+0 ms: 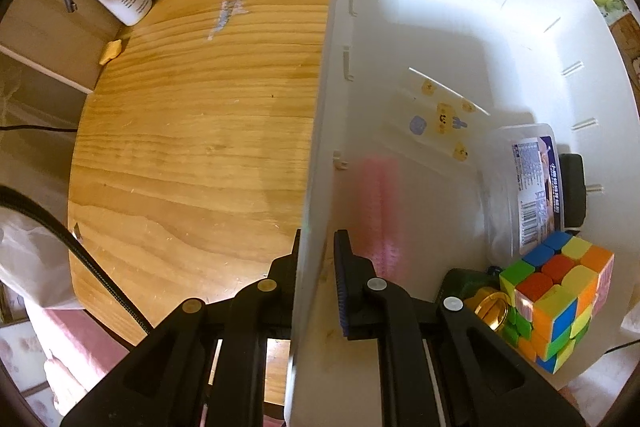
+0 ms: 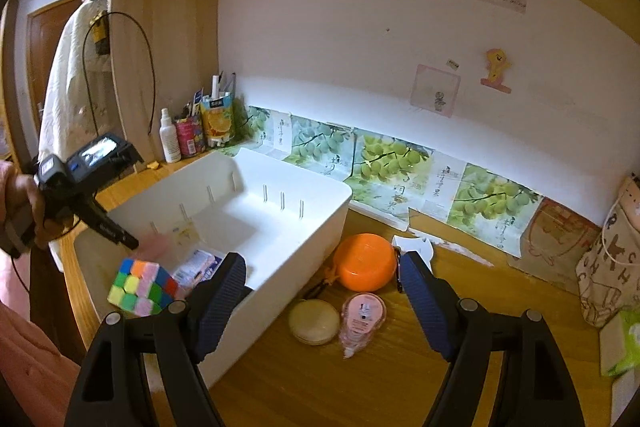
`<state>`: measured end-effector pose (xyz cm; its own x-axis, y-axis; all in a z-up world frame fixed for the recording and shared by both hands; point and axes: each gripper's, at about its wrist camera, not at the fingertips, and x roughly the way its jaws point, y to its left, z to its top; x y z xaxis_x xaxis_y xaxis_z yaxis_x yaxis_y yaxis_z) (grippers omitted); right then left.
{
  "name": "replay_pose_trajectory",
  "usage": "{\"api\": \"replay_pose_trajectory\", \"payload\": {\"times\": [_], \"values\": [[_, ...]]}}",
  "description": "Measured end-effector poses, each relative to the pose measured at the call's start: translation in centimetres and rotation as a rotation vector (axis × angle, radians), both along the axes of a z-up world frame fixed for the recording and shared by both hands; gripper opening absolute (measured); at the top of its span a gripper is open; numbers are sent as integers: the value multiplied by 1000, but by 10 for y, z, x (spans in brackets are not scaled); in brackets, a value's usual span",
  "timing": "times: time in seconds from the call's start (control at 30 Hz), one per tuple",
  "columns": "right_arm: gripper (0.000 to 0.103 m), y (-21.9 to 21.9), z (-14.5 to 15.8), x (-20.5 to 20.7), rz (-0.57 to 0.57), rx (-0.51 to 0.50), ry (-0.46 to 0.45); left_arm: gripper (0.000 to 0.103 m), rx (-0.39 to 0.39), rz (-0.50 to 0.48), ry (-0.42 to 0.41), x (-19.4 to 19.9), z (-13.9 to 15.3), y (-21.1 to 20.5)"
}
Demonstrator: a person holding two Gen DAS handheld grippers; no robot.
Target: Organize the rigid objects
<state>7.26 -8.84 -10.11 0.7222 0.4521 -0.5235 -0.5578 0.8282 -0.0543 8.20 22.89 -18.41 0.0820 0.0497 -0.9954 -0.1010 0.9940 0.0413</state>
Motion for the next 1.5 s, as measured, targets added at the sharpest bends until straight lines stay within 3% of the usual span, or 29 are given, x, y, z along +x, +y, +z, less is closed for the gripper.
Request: {"api": "replay_pose_trajectory", "payload": {"times": [0.3,0.53,0.8,1.5], "values": [[80,-19,-19,19,127,-23,-7,13,68,16,3,1,-3,-10],[80,-22,-40,35,237,-34,5,14,75,63,5,0,-2,-12],[80,-13,-69,53,339,-54,68,15,104,47,-4,-3,-1,-18],[80,18,-108,71,472,-52,196,17,145,44,-9,-6,2,-32]]}}
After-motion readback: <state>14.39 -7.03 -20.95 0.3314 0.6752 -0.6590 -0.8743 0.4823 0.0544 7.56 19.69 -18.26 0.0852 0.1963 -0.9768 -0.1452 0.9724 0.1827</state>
